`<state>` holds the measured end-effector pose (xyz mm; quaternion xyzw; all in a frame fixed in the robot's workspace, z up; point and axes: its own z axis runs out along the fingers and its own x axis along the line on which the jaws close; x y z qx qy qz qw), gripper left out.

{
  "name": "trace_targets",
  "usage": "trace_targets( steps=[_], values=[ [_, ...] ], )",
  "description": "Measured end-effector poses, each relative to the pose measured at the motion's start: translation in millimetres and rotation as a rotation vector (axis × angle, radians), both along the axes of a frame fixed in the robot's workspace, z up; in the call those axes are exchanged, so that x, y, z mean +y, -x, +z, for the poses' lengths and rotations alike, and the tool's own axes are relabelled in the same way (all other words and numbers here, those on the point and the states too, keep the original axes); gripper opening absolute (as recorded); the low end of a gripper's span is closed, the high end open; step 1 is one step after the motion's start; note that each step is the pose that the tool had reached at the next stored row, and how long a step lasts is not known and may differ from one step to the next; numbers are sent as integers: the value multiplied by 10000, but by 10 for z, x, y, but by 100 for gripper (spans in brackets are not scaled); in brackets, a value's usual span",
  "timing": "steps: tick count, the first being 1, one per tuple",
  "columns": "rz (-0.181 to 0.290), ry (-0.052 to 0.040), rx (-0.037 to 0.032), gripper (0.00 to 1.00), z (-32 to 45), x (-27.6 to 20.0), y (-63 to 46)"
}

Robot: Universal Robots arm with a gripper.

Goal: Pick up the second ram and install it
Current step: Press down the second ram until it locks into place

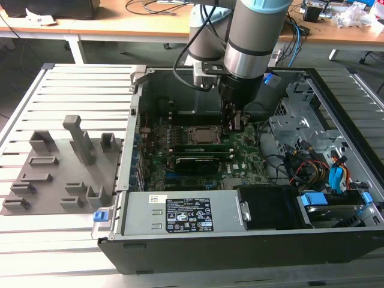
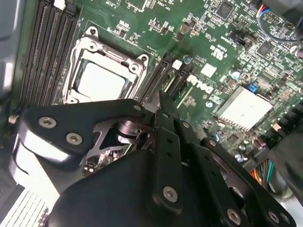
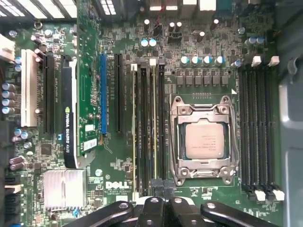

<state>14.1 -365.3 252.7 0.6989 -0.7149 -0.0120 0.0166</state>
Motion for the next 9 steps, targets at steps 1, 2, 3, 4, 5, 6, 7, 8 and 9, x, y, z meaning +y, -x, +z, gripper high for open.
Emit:
trace_targets(
  steps=[1,2,3,4,5,6,7,8,9],
  values=[
    [-1,0,1,11,-18,0,-1],
    [1,0,1,11,-50,0,-4],
    [0,0,0,11,-82,0,-5],
    [1,-1,1,11,-137,0,-6],
    [3,8,6,11,-253,-3,-6],
    [-3,-4,-24,11,-168,-3,10],
    [3,-55,-50,11,-167,-8,78],
    [3,-67,-64,11,-168,-11,188],
    [2,-66,-71,11,-169,-16,292]
  ],
)
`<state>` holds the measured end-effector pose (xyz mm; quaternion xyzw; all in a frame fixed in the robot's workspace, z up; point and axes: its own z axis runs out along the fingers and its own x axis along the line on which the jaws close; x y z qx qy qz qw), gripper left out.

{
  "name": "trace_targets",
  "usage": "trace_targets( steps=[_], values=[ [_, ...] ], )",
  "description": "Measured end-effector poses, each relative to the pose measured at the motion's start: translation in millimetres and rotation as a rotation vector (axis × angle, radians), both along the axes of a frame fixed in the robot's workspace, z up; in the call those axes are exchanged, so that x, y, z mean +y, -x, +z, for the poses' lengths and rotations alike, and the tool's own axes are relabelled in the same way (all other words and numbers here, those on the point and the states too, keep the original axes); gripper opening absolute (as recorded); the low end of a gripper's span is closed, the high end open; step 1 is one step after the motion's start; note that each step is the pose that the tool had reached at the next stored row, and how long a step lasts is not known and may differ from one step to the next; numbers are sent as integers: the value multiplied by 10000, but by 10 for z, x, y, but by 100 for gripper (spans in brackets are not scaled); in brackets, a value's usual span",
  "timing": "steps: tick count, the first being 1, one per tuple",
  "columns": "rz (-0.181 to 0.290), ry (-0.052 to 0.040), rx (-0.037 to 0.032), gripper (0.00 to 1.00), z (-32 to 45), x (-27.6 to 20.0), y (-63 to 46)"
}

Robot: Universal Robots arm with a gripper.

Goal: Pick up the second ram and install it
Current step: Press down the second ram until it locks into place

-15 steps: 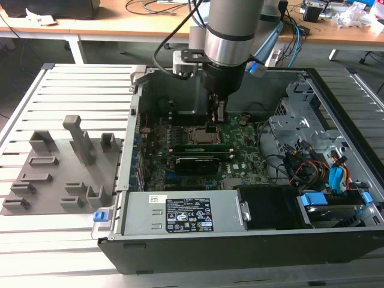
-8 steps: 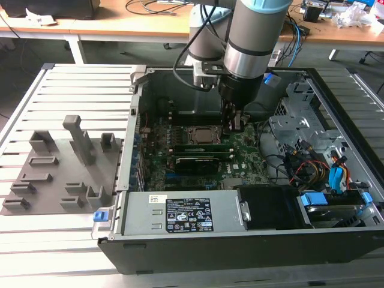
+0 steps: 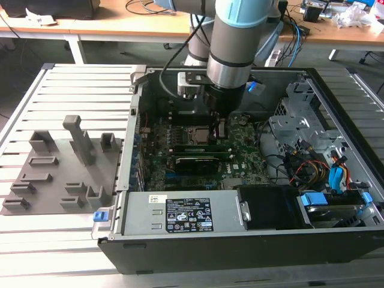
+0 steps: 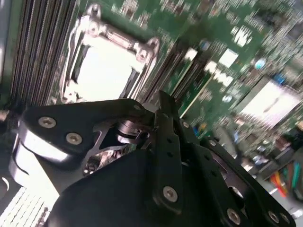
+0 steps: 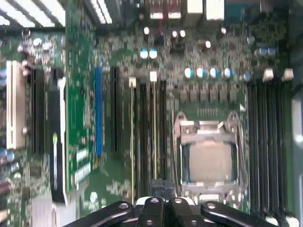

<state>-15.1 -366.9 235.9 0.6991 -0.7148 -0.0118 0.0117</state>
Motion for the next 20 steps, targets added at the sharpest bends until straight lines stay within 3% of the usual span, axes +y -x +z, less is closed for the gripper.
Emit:
trace_targets(
  steps=[4,7,11,12,13,14,15,16,20],
  values=[
    [0,0,-21,11,-6,-8,289],
    [-2,2,-49,11,-27,-8,573],
    [-1,1,-47,11,-80,-8,601],
    [-4,-11,-51,11,-68,-6,596],
    [-1,-6,-54,11,10,-7,583],
    [-1,-3,-38,11,69,-7,547],
    [0,-2,63,11,70,-8,416],
    [-1,-1,123,11,70,-8,336],
    [-1,-1,147,11,79,-8,287]
  ],
)
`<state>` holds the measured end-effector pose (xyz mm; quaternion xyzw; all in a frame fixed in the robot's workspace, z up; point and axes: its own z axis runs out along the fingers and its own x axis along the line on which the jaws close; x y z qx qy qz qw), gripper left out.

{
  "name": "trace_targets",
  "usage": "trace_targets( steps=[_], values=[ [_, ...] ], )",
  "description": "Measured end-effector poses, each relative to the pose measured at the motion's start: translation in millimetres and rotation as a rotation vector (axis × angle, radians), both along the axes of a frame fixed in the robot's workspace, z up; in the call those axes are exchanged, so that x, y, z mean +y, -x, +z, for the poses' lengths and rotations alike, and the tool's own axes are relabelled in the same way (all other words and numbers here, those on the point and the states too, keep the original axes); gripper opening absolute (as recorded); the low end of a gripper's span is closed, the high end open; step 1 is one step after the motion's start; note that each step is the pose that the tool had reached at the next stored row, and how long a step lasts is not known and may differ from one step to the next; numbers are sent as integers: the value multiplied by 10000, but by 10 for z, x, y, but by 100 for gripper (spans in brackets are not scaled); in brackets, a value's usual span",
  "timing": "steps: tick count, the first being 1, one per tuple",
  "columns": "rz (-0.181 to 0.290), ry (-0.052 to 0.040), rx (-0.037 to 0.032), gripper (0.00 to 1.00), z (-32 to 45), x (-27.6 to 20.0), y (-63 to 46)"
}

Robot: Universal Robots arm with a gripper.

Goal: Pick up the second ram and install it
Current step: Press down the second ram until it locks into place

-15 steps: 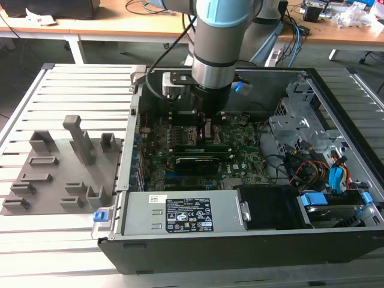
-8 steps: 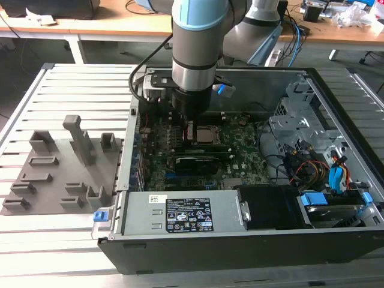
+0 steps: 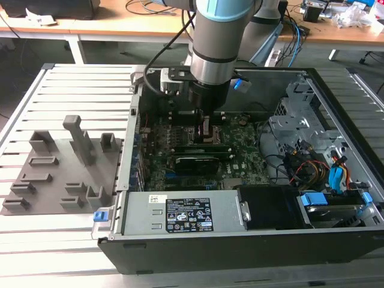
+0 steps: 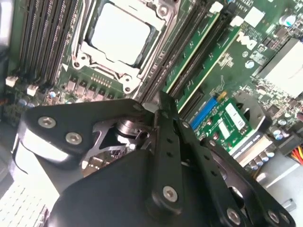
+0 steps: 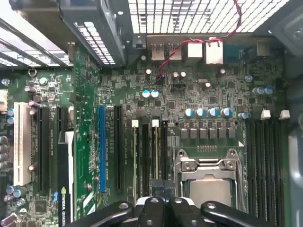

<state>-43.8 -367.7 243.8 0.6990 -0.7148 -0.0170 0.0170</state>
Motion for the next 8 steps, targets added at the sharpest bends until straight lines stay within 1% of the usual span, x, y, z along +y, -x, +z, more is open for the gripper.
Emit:
trace_targets(
  steps=[1,2,3,8],
  values=[
    [0,1,1,11,20,1,0],
    [2,1,1,11,69,3,-1],
    [1,0,0,11,82,3,0],
    [0,-2,0,11,91,3,0]
  ],
)
